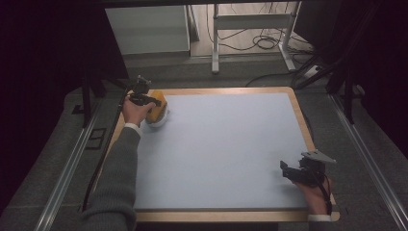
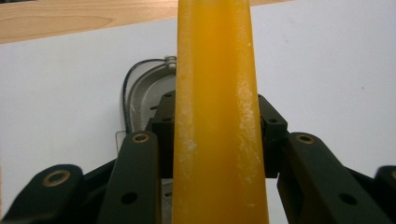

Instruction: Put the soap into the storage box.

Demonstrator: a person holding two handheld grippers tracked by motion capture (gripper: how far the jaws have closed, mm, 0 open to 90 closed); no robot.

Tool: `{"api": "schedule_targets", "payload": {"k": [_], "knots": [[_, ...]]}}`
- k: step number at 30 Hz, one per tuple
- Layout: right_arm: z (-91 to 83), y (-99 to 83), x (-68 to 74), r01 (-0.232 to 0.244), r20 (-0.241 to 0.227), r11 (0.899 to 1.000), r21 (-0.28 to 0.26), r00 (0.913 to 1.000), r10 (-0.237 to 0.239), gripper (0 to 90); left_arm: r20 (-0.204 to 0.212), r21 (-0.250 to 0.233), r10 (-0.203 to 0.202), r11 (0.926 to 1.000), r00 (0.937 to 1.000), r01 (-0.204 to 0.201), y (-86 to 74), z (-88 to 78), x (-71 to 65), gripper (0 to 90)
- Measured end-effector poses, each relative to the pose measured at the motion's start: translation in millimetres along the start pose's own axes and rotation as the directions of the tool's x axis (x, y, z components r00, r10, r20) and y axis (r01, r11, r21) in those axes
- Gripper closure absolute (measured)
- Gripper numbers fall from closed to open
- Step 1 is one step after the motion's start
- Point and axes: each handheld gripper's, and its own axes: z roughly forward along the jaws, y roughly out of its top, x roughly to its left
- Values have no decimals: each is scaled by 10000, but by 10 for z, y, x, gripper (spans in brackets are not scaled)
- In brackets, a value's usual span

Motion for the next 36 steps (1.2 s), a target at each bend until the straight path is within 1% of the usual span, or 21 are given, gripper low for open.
{"api": "schedule_targets", "payload": {"k": [3, 7, 8, 9, 10, 11, 12, 13, 14, 15, 17, 18, 19, 20, 21, 22, 26, 28, 29, 35, 36], "knots": [[2, -2, 0, -2, 2, 10000, 31, 10000, 2, 88, -87, 0, -165, 9999, 9998, 165, -9, 34, 4, 612], [2, -2, 7, 10, 3, 10000, 26, 10000, -10, 89, -194, 80, -200, 9998, 9996, 201, -30, 92, 22, 611], [1, -2, 6, 8, 5, 10000, 24, 10000, -8, 89, -197, 70, -260, 9996, 9995, 261, -42, 109, 27, 610], [1, -2, 5, 8, 5, 10000, 24, 10000, -8, 89, -181, 9, -321, 9995, 9993, 321, -52, 117, 37, 602], [1, -3, 5, -3, 10, 10000, 33, 10000, 3, 89, -137, -203, -403, 9990, 9991, 400, -59, 103, 51, 586], [4, -3, 5, -3, 14, 10000, 36, 10000, 3, 88, -155, -406, -485, 9980, 9987, 478, -59, 76, 55, 553], [7, -4, 6, 11, 8, 10000, 44, 10000, -11, 89, -190, -664, -526, 9965, 9984, 512, -53, 53, 49, 499], [10, -5, 8, 24, 2, 10000, 51, 10000, -24, 88, -245, -705, -451, 9966, 9987, 433, -48, 24, 43, 439], [13, -6, 12, 26, -3, 10000, 66, 10000, -26, 88, -316, -773, -403, 9963, 9987, 377, -44, -1, 32, 400], [17, -6, 18, 44, 8, 10000, 77, 10000, -44, 89, -357, -837, -337, 9960, 9988, 306, -44, -27, 27, 375], [15, -6, 27, 68, -19, 9999, 101, 10000, -68, 88, -295, -766, -303, 9967, 9991, 279, -45, -72, 14, 314], [14, -6, 30, 64, -2, 9999, 86, 10000, -64, 88, -487, -645, -156, 9978, 9987, 125, -48, -101, 4, 269], [11, -6, 28, 90, -7, 9999, 86, 10000, -90, 88, -701, -638, 6, 9980, 9975, -51, -56, -138, -12, 240], [8, -6, 27, 88, -1, 9999, 75, 10000, -88, 88, -749, -636, 191, 9977, 9970, -239, -67, -185, -20, 234], [6, -5, 28, 79, 2, 9999, 72, 10000, -79, 89, -610, -787, 245, 9965, 9978, -293, -82, -234, -29, 235], [7, -5, 26, 90, 6, 9999, 68, 10000, -90, 88, -585, -951, 325, 9947, 9978, -380, -99, -296, -41, 229], [20, -9, 31, 98, 3, 9999, 107, 10000, -98, 88, -503, -1238, 729, 9892, 9961, -786, -165, -429, -99, 215], [18, -8, 36, 108, 6, 9999, 101, 9999, -108, 88, -296, -1527, 790, 9848, 9964, -826, -211, -485, -123, 215], [15, -7, 37, 120, -8, 9999, 100, 9999, -120, 88, -216, -1597, 825, 9835, 9964, -849, -235, -510, -136, 214], [7, -3, 49, 117, -2, 9999, 76, 9999, -117, 88, 26, -1988, 1128, 9738, 9936, -1101, -425, -674, -184, 215], [6, -2, 53, 125, -13, 9999, 80, 9999, -125, 88, -2, -2037, 1173, 9723, 9931, -1148, -463, -704, -192, 216]]}}
